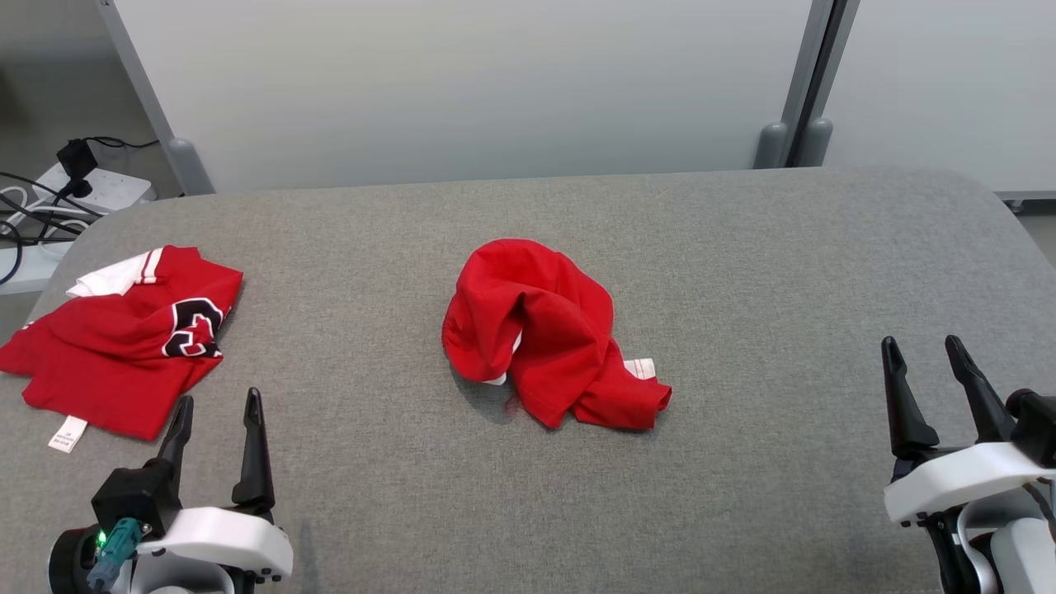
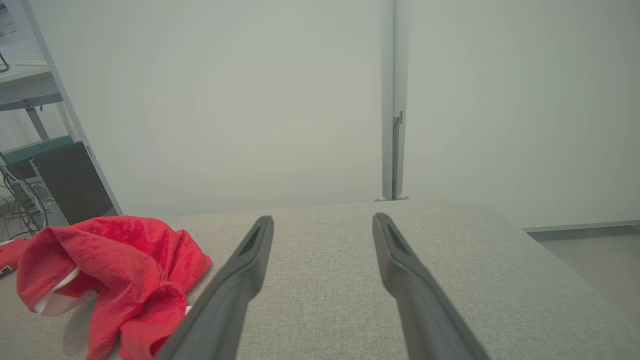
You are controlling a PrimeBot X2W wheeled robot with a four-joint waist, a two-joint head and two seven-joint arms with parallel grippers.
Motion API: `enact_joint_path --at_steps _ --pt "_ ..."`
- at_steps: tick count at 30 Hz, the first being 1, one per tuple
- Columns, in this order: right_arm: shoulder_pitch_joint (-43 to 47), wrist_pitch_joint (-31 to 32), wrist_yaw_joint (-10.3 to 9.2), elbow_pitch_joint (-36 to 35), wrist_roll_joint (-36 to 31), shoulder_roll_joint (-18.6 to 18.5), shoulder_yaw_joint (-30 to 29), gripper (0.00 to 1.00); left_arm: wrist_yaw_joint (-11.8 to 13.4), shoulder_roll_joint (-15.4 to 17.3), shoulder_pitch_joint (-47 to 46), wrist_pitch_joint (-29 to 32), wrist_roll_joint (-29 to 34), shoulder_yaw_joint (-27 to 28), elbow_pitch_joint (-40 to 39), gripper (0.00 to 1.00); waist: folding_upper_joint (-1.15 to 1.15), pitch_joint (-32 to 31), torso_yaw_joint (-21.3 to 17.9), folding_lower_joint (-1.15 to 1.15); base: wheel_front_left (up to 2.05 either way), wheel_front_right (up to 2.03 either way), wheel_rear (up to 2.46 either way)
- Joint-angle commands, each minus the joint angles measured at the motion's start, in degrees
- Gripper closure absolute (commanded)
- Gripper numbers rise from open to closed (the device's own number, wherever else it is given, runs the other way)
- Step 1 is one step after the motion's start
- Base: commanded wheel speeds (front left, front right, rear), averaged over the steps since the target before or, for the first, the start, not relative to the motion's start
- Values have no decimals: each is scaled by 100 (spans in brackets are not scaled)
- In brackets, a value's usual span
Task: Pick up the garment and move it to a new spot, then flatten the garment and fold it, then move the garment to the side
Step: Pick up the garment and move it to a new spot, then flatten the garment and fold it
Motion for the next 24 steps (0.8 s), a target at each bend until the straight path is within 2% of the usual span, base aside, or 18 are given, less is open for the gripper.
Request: enact_joint_path --at_steps 1,15,20,24 --pt "-64 -68 25 -110 -47 -80 122 0 -41 54 -86 -59 64 213 -150 0 0 9 7 0 0 0 0" --pt "-168 -68 25 -90 -19 -62 341 0 -247 -85 -181 -59 224 247 -108 0 0 122 153 0 0 0 0" --pt "-316 -61 25 -87 29 -41 808 0 -309 -109 -234 -59 251 135 -129 0 0 184 290 0 0 0 0" --pt "-589 32 25 -57 150 21 1626 0 -351 -128 -282 -59 211 -52 -178 0 0 301 508 0 0 0 0"
